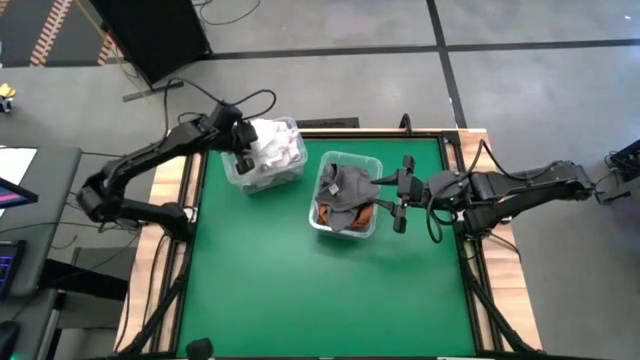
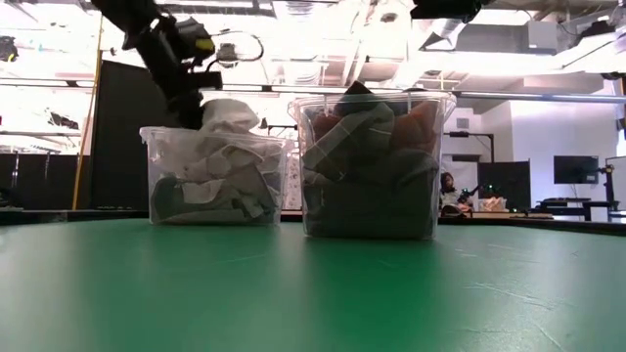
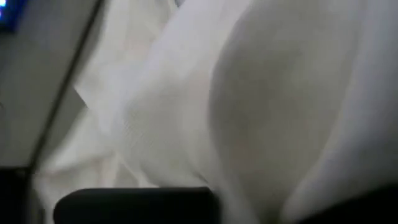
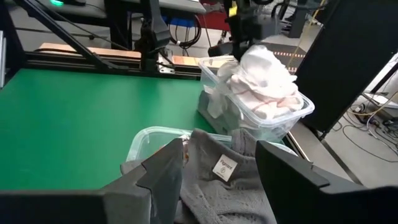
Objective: Sort towels by color in basket
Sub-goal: Put the white towel into the left transparent bin
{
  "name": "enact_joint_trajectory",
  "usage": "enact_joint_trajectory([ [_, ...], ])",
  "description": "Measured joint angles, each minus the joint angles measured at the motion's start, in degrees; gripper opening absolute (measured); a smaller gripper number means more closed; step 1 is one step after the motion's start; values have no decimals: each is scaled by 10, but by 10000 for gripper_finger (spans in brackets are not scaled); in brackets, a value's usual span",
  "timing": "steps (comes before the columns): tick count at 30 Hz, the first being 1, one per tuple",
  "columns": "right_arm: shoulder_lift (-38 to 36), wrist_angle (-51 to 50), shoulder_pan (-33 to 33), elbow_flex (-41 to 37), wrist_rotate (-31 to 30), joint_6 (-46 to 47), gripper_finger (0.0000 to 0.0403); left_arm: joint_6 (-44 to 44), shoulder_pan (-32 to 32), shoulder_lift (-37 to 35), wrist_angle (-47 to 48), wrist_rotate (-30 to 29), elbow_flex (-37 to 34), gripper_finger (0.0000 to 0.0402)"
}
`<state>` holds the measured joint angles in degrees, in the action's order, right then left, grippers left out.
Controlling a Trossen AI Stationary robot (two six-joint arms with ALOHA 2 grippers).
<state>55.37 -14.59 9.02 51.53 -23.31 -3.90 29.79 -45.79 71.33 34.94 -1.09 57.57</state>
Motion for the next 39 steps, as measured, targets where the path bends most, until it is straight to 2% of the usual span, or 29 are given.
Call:
enact_joint_trajectory([
  [4, 0, 0, 0, 0, 0, 7, 227, -30, -32, 14, 3, 48, -18, 8],
  [9, 2, -2, 0, 0, 0, 11, 227, -59, -57, 76, 29, 94, -18, 8],
  [15, 2, -10, 0, 0, 0, 25, 227, -60, -58, 171, 41, 62, -13, 20],
  [18, 2, -20, 4, 0, 0, 34, 227, -58, -58, 193, 35, 40, -12, 24],
  [21, 2, -25, 4, 0, 0, 35, 227, -59, -57, 197, 46, 28, -8, 23],
  [25, 2, -35, 4, 0, 0, 39, 227, -73, -54, 197, 101, 41, 19, 24],
  [33, 2, -36, 4, 0, 0, 39, 227, -74, 1, 163, 161, 49, 62, 42],
  [39, 2, -36, 4, 0, 0, 39, 227, -69, 50, 129, 165, 40, 67, 80],
])
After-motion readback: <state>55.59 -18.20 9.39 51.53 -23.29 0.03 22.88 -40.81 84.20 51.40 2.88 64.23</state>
